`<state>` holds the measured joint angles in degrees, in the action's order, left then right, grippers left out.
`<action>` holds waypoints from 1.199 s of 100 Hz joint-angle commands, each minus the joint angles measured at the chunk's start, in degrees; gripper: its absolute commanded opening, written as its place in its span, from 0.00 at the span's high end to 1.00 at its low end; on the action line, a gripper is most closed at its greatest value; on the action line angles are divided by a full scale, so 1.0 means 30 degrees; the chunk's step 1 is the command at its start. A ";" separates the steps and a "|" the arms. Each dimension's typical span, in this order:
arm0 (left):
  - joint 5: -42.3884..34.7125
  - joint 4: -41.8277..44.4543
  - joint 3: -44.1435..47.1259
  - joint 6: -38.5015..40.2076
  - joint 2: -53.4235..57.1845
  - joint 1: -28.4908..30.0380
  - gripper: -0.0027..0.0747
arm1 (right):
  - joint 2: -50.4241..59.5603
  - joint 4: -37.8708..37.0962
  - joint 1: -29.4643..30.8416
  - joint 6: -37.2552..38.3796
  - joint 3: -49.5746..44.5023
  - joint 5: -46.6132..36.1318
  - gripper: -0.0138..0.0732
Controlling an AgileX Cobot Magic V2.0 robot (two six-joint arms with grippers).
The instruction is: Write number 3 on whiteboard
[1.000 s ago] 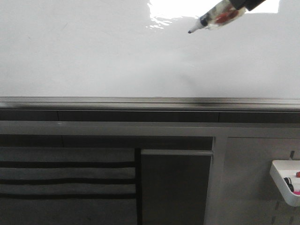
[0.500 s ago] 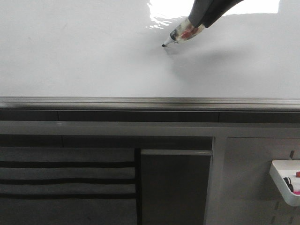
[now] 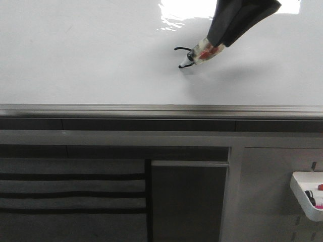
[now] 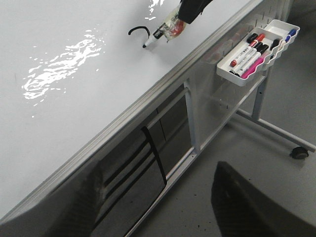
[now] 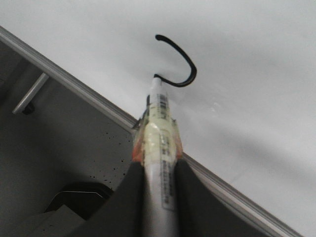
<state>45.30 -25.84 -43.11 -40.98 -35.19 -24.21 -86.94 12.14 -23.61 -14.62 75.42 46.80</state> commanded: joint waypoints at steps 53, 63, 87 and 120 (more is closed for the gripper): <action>-0.1247 -0.0669 -0.0508 0.0261 -0.0044 0.0058 0.40 | -0.0429 -0.0725 -0.0639 0.0181 0.0426 -0.2045 0.84; -0.1247 -0.0669 -0.0508 0.0261 -0.0044 0.0058 0.40 | -0.0834 -0.0369 -0.0770 0.0181 0.0980 -0.2244 0.84; -0.1476 -0.0825 -0.0508 0.0304 -0.0044 0.0058 0.40 | 0.1743 0.3853 -0.1884 -0.5283 0.0984 0.0961 0.84; 0.0947 -0.2092 -0.1671 -0.3182 -0.2591 0.0023 0.40 | 0.6110 0.3875 -0.3969 -1.2693 -0.0771 0.2353 0.84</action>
<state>48.48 -28.58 -44.54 -46.34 -39.20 -24.21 -71.67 22.45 -34.83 -45.12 72.18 55.28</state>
